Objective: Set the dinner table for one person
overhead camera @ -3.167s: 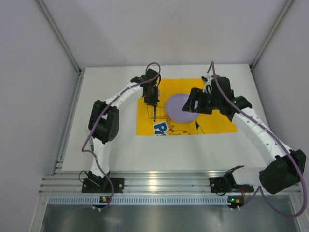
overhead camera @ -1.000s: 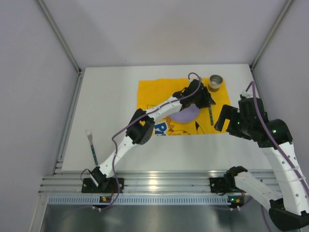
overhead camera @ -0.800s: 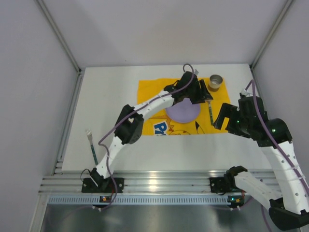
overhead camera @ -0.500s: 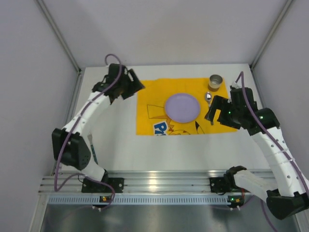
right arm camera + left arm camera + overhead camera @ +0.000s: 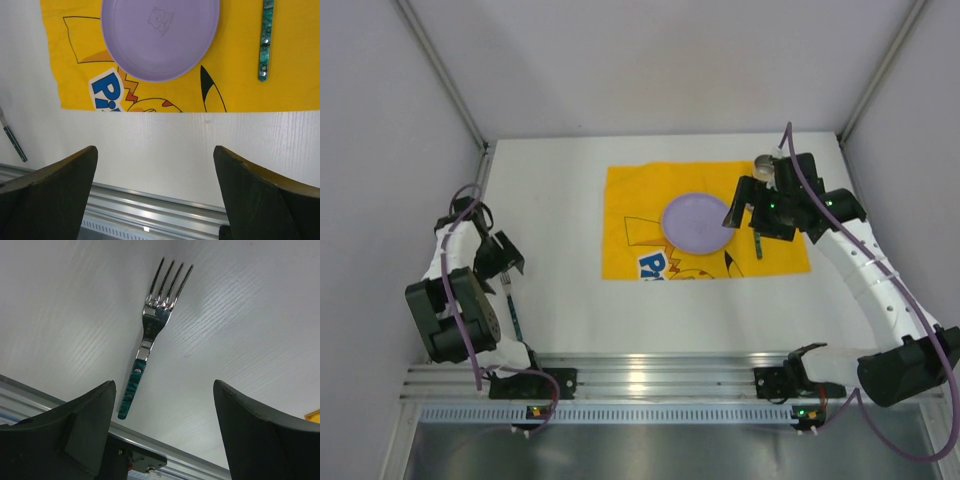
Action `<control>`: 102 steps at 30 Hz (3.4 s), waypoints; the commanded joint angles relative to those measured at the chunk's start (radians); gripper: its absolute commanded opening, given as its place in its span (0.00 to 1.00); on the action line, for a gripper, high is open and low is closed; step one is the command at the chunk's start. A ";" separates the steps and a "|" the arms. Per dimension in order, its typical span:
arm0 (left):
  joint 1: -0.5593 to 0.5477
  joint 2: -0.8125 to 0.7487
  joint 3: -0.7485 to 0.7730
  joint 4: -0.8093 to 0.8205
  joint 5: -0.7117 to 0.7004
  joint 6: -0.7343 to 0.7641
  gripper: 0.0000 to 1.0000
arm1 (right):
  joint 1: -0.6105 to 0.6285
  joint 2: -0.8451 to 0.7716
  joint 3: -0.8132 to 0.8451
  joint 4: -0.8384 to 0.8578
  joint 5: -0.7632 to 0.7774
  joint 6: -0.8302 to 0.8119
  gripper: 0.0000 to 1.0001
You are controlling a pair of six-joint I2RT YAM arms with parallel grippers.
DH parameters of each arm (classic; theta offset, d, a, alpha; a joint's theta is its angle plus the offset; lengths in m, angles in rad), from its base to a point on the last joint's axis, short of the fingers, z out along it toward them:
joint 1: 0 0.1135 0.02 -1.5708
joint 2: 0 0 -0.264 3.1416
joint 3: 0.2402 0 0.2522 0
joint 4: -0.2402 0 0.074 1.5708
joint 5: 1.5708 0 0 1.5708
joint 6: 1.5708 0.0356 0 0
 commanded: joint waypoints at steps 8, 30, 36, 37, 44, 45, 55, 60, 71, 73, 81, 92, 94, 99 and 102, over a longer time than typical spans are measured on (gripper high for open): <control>0.020 0.114 0.011 -0.029 -0.009 0.054 0.81 | 0.008 -0.019 0.047 0.017 0.041 -0.030 1.00; -0.014 0.326 0.004 0.076 0.006 0.019 0.00 | -0.082 0.038 0.112 0.008 0.049 -0.082 1.00; -0.210 0.313 0.307 -0.033 0.041 -0.011 0.00 | -0.084 0.027 0.107 0.008 0.044 -0.070 1.00; -0.244 0.340 0.366 -0.054 0.046 -0.018 0.00 | -0.085 0.026 0.109 0.008 0.044 -0.068 1.00; -0.543 0.562 0.848 -0.159 0.127 0.009 0.00 | -0.093 0.004 0.118 -0.001 0.050 -0.066 1.00; -0.563 0.595 0.920 -0.165 0.145 0.014 0.00 | -0.101 0.001 0.120 -0.007 0.050 -0.068 1.00; -0.738 0.888 1.190 -0.191 0.135 -0.008 0.00 | -0.118 -0.043 0.118 -0.057 0.061 -0.077 1.00; -0.755 0.911 1.186 -0.162 0.130 -0.015 0.00 | -0.119 -0.053 0.112 -0.070 0.089 -0.074 1.00; -0.758 0.710 1.010 -0.056 -0.082 -0.005 0.94 | -0.118 -0.066 0.098 -0.072 0.090 -0.070 1.00; -0.760 0.526 0.869 0.057 -0.219 0.035 0.94 | -0.118 -0.083 0.090 -0.072 0.086 -0.068 1.00; -0.553 -0.193 -0.257 1.102 -0.321 0.282 0.92 | -0.116 -0.236 -0.011 0.035 -0.020 -0.076 1.00; -0.287 -0.099 -0.722 1.759 0.096 0.313 0.97 | -0.115 -0.456 -0.282 0.328 0.037 -0.023 1.00; -0.276 -0.033 -0.686 1.858 0.148 0.275 0.98 | -0.113 -0.462 -0.304 0.345 0.063 -0.071 1.00; -0.318 0.047 -0.656 1.860 0.161 0.325 0.98 | -0.104 -0.444 -0.348 0.382 0.126 -0.145 1.00; -0.328 0.117 -0.794 2.225 0.164 0.350 0.98 | -0.102 -0.441 -0.426 0.420 0.185 -0.152 1.00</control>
